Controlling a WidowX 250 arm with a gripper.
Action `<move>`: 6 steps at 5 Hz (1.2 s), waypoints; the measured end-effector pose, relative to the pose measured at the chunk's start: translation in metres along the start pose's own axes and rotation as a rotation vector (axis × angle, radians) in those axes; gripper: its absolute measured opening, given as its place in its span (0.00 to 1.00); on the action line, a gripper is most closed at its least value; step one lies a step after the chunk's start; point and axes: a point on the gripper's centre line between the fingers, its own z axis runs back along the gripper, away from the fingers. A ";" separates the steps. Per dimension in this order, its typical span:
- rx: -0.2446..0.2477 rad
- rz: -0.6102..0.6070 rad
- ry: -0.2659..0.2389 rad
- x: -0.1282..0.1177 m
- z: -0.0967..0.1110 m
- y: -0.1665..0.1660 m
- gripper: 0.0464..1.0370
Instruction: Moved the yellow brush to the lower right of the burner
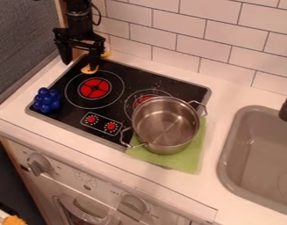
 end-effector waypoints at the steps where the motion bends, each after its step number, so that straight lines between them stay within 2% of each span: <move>1: -0.037 0.029 0.005 0.004 -0.003 -0.002 0.96; 2: -0.068 0.046 0.003 0.005 -0.006 -0.006 0.96; 3: -0.067 0.029 0.002 0.006 -0.006 -0.013 0.91; 4: -0.074 0.021 0.001 0.007 -0.006 -0.016 0.65; 5: -0.054 -0.011 -0.004 0.009 -0.006 -0.024 0.37; 6: -0.050 -0.021 -0.017 0.008 -0.005 -0.027 0.15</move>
